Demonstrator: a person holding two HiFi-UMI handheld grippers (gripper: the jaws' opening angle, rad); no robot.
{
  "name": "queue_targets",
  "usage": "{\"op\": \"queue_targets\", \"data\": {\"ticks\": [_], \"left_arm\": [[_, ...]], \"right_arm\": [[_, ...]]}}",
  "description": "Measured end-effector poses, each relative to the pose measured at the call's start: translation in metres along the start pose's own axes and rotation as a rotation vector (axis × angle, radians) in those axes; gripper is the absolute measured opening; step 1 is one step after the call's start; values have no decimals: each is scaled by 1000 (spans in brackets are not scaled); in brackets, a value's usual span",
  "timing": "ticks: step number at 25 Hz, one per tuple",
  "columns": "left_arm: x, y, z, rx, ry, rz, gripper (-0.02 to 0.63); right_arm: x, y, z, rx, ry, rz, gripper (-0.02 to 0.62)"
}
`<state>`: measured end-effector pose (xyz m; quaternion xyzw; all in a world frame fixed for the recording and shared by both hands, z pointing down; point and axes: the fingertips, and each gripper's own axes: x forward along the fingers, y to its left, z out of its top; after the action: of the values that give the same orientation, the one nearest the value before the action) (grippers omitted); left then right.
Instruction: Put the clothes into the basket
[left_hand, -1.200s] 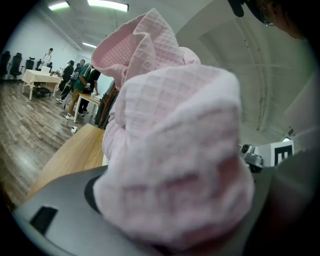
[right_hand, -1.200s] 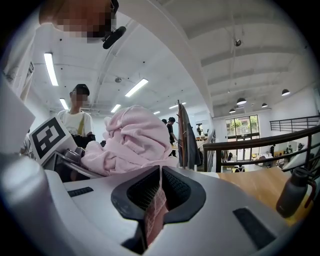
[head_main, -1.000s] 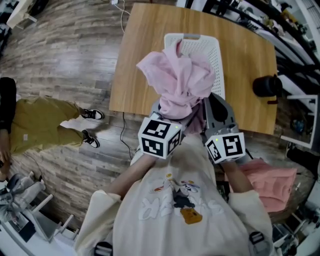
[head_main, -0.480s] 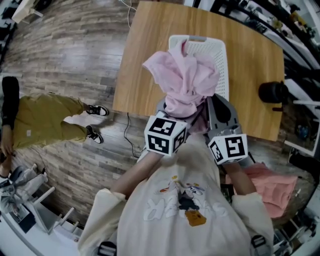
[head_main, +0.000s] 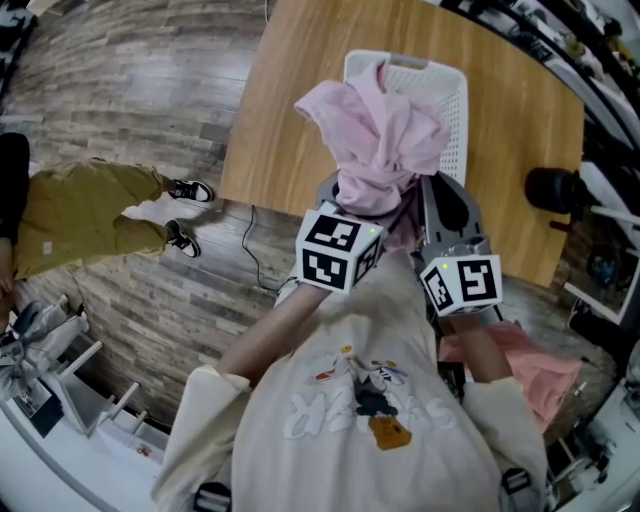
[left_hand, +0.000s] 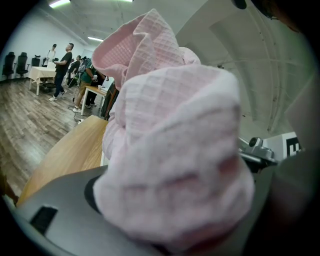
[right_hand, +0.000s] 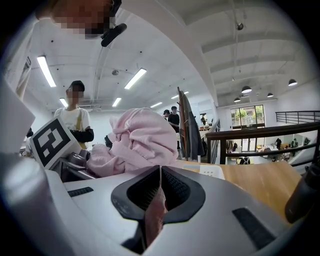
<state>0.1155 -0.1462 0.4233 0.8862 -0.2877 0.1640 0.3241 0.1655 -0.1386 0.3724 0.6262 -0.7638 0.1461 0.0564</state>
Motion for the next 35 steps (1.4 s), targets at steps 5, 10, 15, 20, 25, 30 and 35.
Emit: {"op": "queue_targets", "data": {"ticks": [5, 10, 15, 20, 25, 30, 35], "left_arm": [[17, 3, -5, -10, 4, 32, 367], [32, 24, -4, 11, 1, 63, 367], [45, 21, -22, -45, 33, 93, 367], [54, 26, -8, -44, 22, 113, 367], [62, 30, -2, -49, 28, 127, 367], [75, 36, -7, -50, 49, 146, 367], [81, 42, -16, -67, 72, 154, 367]], "right_arm": [[8, -15, -9, 23, 18, 3, 25], [30, -22, -21, 39, 12, 1, 25], [27, -35, -43, 64, 73, -2, 25], [40, -42, -35, 87, 59, 1, 25], [49, -48, -35, 84, 72, 7, 25], [57, -57, -43, 100, 98, 2, 25], [62, -59, -54, 103, 136, -1, 25]]}}
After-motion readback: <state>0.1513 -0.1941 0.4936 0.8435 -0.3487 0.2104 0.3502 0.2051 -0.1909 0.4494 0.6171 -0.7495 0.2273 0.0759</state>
